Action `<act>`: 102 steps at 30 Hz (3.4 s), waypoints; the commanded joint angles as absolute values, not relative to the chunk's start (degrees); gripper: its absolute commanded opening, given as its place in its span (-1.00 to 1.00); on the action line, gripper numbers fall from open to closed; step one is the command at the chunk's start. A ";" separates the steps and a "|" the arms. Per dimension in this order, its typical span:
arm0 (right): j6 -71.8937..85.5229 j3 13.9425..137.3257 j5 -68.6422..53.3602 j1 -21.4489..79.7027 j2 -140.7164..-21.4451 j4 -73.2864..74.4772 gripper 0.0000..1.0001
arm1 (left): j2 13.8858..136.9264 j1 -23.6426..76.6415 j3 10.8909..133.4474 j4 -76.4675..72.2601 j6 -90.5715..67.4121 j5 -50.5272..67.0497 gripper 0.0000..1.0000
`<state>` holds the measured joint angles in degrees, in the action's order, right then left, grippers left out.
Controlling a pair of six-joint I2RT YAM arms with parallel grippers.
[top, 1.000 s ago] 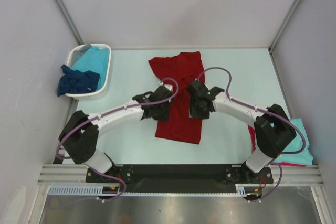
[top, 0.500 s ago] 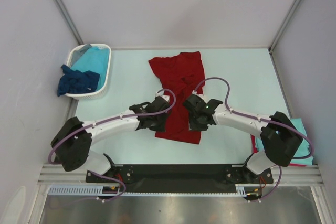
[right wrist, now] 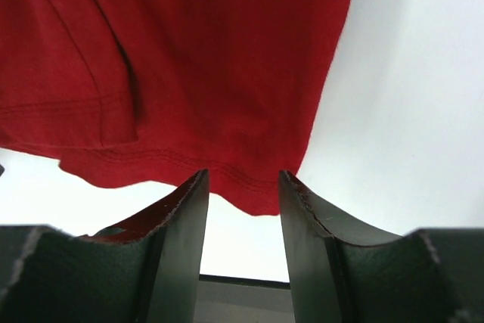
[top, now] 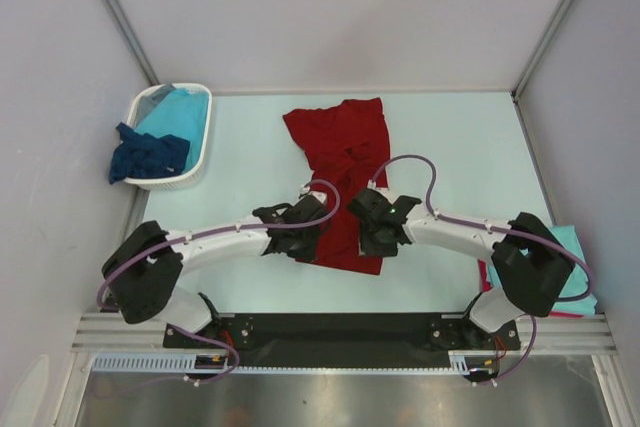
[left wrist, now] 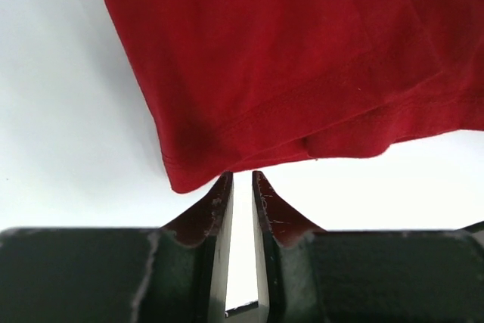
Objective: Fold and stack the t-shirts
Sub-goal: Grab the bottom of the folded rectangular tshirt with both arms
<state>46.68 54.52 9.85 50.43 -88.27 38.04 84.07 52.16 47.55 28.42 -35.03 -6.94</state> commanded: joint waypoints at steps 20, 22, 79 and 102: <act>51.33 45.70 10.90 51.24 -80.59 38.41 0.01 | 80.33 51.68 42.19 29.53 -38.58 -11.69 -0.16; 51.24 45.79 10.46 51.24 -81.03 37.71 0.01 | 81.03 51.24 41.84 28.66 -38.67 -11.08 -0.16; 48.96 49.48 7.47 48.61 -88.42 34.54 0.01 | 80.32 45.09 48.34 29.62 -34.37 -10.02 -0.17; 49.22 47.81 7.12 48.51 -88.77 34.10 0.01 | 88.42 41.75 45.97 25.58 -34.98 -0.44 -0.27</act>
<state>49.28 48.25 6.35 48.82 -87.85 35.29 87.24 41.98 47.24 27.35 -35.35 -2.79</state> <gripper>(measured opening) 0.503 0.371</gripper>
